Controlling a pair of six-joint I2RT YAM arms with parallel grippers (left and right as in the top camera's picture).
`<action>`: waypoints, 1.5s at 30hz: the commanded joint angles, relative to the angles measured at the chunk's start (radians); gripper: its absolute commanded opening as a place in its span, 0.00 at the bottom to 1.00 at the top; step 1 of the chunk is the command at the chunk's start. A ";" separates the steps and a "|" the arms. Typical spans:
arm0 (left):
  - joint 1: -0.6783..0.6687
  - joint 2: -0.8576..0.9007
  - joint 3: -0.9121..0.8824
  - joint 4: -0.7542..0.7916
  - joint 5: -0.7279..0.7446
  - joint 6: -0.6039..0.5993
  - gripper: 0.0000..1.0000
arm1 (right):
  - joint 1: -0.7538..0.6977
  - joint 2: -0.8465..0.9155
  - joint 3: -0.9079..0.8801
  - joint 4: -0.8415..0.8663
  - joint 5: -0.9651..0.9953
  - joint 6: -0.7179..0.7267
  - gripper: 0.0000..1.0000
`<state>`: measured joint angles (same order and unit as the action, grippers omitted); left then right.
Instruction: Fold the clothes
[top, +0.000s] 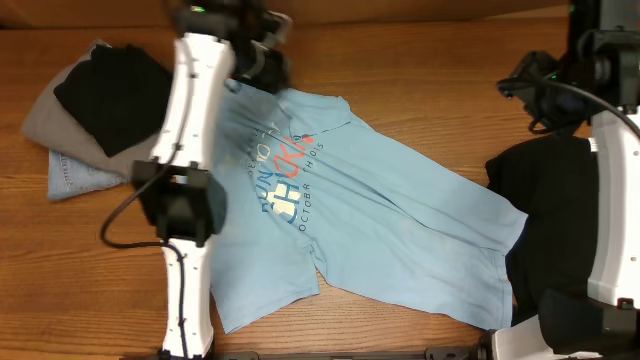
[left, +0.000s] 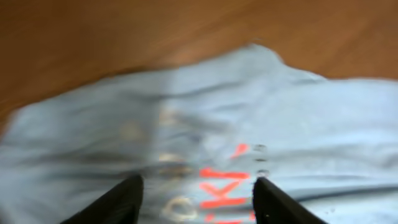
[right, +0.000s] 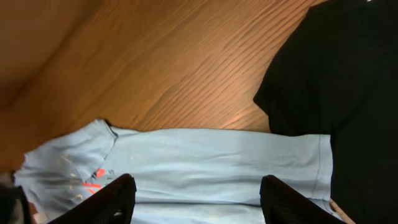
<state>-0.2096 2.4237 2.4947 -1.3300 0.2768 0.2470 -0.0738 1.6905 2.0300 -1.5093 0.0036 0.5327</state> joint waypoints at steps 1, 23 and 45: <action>-0.068 -0.009 -0.104 0.043 -0.011 0.072 0.68 | -0.024 -0.030 0.011 -0.007 -0.032 -0.018 0.68; -0.116 -0.009 -0.438 0.295 -0.303 0.069 0.53 | -0.027 -0.035 0.011 -0.011 -0.032 -0.039 0.73; 0.081 -0.009 -0.472 0.452 -0.303 -0.135 0.39 | -0.027 -0.027 -0.235 0.074 -0.082 -0.043 0.73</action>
<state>-0.1356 2.4241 2.0285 -0.8749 -0.0792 0.1291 -0.1001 1.6855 1.8751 -1.4528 -0.0391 0.4961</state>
